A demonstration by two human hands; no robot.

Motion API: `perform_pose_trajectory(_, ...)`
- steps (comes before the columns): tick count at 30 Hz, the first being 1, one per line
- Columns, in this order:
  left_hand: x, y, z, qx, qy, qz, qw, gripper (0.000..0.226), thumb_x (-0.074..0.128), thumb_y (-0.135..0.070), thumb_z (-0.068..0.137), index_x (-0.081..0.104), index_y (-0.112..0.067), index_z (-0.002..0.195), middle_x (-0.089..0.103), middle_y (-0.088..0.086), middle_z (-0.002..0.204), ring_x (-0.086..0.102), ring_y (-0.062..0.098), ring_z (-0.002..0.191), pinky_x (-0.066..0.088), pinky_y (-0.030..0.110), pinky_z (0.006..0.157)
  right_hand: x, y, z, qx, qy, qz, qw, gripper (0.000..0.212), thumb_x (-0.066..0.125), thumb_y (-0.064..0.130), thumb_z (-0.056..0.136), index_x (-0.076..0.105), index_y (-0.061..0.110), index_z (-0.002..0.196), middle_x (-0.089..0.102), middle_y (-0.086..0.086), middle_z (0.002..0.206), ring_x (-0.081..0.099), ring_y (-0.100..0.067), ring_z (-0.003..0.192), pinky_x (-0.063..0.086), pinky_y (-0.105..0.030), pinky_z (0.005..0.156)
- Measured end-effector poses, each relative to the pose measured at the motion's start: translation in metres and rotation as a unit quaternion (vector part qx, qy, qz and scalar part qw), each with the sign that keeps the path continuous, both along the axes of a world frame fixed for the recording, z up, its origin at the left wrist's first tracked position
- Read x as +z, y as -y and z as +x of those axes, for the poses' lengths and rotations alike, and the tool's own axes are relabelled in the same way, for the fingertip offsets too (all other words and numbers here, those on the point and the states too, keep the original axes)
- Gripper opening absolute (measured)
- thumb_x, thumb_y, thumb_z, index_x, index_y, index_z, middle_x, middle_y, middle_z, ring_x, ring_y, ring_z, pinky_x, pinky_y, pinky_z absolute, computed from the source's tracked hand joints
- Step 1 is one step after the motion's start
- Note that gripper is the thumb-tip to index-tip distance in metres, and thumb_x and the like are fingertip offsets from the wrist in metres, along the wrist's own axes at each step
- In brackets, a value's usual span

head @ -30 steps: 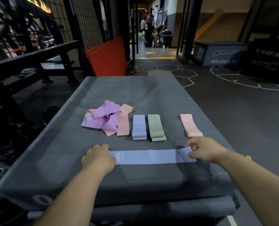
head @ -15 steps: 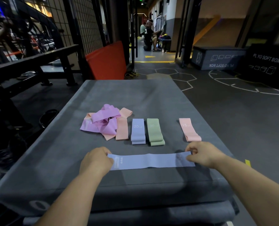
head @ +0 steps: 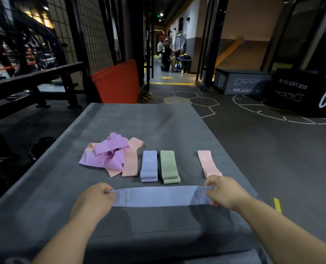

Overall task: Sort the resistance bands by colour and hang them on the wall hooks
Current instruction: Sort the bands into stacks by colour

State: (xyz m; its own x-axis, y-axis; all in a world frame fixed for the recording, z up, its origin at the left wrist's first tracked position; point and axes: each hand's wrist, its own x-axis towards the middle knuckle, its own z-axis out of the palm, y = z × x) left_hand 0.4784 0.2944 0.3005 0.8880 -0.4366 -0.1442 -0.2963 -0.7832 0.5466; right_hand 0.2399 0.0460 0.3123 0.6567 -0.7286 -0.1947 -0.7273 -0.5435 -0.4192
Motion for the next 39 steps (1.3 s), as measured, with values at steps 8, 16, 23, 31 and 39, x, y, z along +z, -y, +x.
perform_pose_trajectory(8, 0.000, 0.000, 0.007, 0.015, -0.035, -0.062, 0.997, 0.022, 0.042, -0.028, 0.088, 0.061, -0.021, 0.079, 0.067, 0.002, 0.087, 0.064, 0.028, 0.077, 0.049, 0.036, 0.074, 0.002, -0.003, 0.001, -0.011, 0.080, -0.010, 0.997, 0.012, 0.061, 0.023, 0.079, 0.055, 0.032, 0.072, 0.070, 0.005, 0.071, 0.065, -0.013, 0.071, 0.051, -0.023, 0.062)
perform_pose_trajectory(16, 0.007, -0.003, -0.001, 0.020, 0.015, -0.056, 0.998, 0.021, 0.058, -0.042, 0.087, 0.060, -0.024, 0.076, 0.065, -0.003, 0.079, 0.060, 0.020, 0.074, 0.041, 0.031, 0.065, 0.001, -0.006, 0.000, 0.006, 0.141, 0.004, 0.990, 0.018, 0.064, 0.014, 0.073, 0.060, 0.031, 0.067, 0.064, 0.007, 0.064, 0.057, -0.005, 0.059, 0.044, -0.014, 0.055)
perform_pose_trajectory(23, 0.008, -0.007, -0.004, 0.037, 0.003, -0.058, 0.998, 0.009, 0.069, -0.028, 0.078, 0.060, -0.028, 0.078, 0.061, -0.007, 0.087, 0.059, 0.016, 0.074, 0.040, 0.028, 0.061, 0.000, -0.008, -0.001, 0.036, 0.137, 0.017, 0.990, 0.025, 0.067, 0.009, 0.071, 0.061, 0.032, 0.065, 0.062, 0.012, 0.063, 0.057, -0.001, 0.059, 0.045, -0.011, 0.057)
perform_pose_trajectory(31, 0.009, -0.010, -0.003, 0.036, 0.005, -0.029, 0.999, 0.012, 0.066, -0.018, 0.075, 0.054, -0.019, 0.077, 0.060, 0.000, 0.076, 0.058, 0.022, 0.067, 0.043, 0.029, 0.059, -0.001, -0.009, -0.002, 0.069, 0.123, 0.034, 0.989, 0.023, 0.069, 0.005, 0.070, 0.065, 0.027, 0.068, 0.063, 0.007, 0.069, 0.057, -0.006, 0.062, 0.049, -0.017, 0.061)
perform_pose_trajectory(39, 0.012, -0.016, 0.001, 0.031, 0.017, -0.002, 0.999, 0.019, 0.058, -0.013, 0.077, 0.040, -0.016, 0.073, 0.049, 0.002, 0.068, 0.042, 0.022, 0.058, 0.030, 0.028, 0.052, 0.000, -0.008, -0.002, 0.099, 0.107, 0.055, 0.988, 0.024, 0.079, 0.009, 0.066, 0.063, 0.028, 0.066, 0.063, 0.004, 0.068, 0.056, -0.007, 0.060, 0.051, -0.025, 0.063)
